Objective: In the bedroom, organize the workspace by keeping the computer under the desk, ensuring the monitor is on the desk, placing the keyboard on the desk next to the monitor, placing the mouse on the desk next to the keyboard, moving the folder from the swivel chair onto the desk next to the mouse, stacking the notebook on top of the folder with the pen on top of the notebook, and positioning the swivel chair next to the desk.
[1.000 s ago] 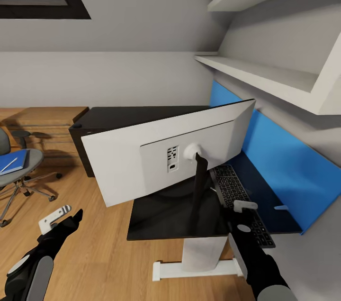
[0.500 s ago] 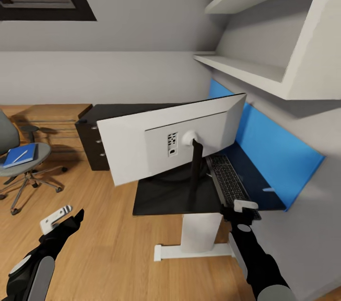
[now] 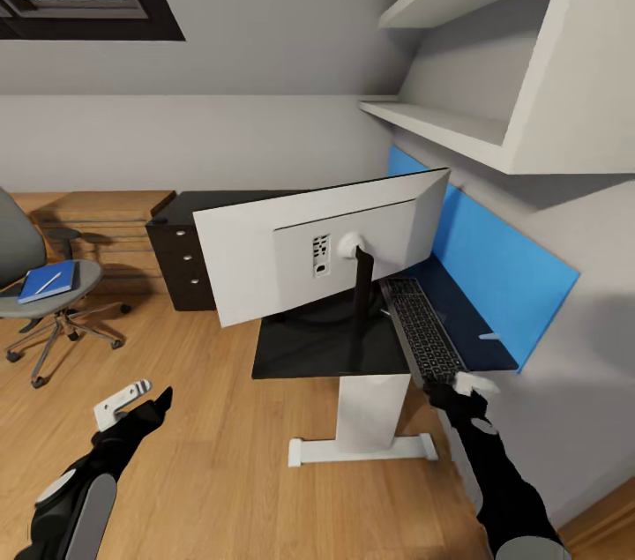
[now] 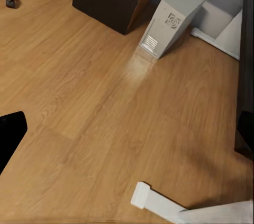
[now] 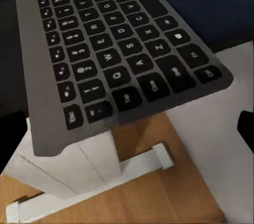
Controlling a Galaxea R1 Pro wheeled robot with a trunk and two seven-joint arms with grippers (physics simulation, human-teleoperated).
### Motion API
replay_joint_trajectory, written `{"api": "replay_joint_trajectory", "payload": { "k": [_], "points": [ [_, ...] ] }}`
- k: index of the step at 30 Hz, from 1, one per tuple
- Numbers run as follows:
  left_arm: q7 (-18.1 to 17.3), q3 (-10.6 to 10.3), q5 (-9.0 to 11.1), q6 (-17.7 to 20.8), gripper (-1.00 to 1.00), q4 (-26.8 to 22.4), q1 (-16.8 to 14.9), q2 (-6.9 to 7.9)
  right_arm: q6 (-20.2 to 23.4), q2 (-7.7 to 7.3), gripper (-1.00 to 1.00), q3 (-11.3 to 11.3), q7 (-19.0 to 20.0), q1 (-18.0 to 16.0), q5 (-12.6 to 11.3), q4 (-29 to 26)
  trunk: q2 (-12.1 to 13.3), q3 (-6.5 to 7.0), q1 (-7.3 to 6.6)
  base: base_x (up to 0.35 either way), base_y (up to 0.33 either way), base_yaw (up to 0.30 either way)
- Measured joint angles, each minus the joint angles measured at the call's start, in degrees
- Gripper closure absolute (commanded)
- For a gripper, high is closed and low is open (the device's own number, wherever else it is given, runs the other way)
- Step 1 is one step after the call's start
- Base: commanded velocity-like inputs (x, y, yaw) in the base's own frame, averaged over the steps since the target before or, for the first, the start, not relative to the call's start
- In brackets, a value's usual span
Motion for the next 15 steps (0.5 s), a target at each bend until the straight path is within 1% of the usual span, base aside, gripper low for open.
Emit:
{"api": "replay_joint_trajectory", "payload": {
  "k": [1,3,4,6,7,8,9,10,12,13,14,15],
  "points": [
    [0.0,-0.5,0.0,0.0,-1.00,0.1,0.0,0.02,0.2,-0.69,-1.00,-3.3,5.2,1.2,-2.8,-1.7,0.0,0.00,0.00,-0.001,0.000,0.000],
    [0.0,-0.8,0.0,0.0,-1.00,0.3,0.0,0.02,0.5,-1.67,-1.00,-7.9,12.4,2.6,-7.3,-3.0,0.0,0.00,0.00,0.000,0.000,0.000],
    [0.0,-0.9,0.0,0.0,-1.00,0.3,0.0,0.03,0.8,-1.87,-1.00,-9.3,14.4,2.8,-8.4,-3.1,0.0,0.00,0.00,0.000,0.000,0.000],
    [0.0,-1.0,0.0,0.0,-1.00,0.3,0.0,0.03,2.9,-2.47,-1.00,-15.2,21.0,3.2,-13.8,-3.5,0.0,0.00,0.00,0.000,0.000,0.000],
    [0.0,-1.0,0.0,0.0,-1.00,0.4,0.0,0.03,3.8,-2.57,-1.00,-16.8,22.5,3.3,-15.3,-3.5,0.0,0.00,0.00,0.000,0.000,0.000],
    [0.0,-1.0,0.0,-0.1,-1.00,0.4,0.0,0.03,7.7,-2.81,-1.00,-21.0,26.2,3.4,-19.5,-3.6,0.0,0.00,0.00,0.000,0.000,0.000],
    [0.0,-1.0,-0.1,-0.1,-1.00,0.4,0.0,0.03,9.1,-2.87,-1.00,-22.5,27.3,3.5,-20.9,-3.6,0.0,0.00,0.00,0.000,0.000,0.000],
    [0.0,-1.0,0.0,-0.1,-1.00,0.5,0.0,0.03,13.5,-3.01,-1.00,-25.7,29.3,3.5,-24.0,-3.6,0.0,0.00,0.00,0.000,0.000,0.000],
    [0.0,-1.0,-0.1,-0.1,-1.00,0.6,0.0,0.03,20.0,-3.11,-1.00,-28.9,30.8,3.6,-27.5,-3.6,0.0,0.00,0.00,0.000,0.000,0.000],
    [0.0,-1.1,-0.1,-0.2,-1.00,0.6,0.0,0.03,21.1,-3.11,-1.00,-29.2,31.0,3.6,-28.0,-3.6,0.0,0.00,0.00,0.000,0.000,0.000],
    [0.0,-1.1,-0.1,-0.2,-1.00,0.7,0.0,0.03,23.1,-3.13,-1.00,-29.9,31.3,3.6,-28.8,-3.7,0.0,0.00,0.00,0.000,0.000,0.000],
    [0.0,-1.1,-0.1,-0.2,-1.00,0.7,0.0,0.01,23.6,-3.14,-1.00,-30.0,31.4,3.6,-29.0,-3.8,0.0,0.00,0.00,0.000,0.000,0.000]
  ]
}}
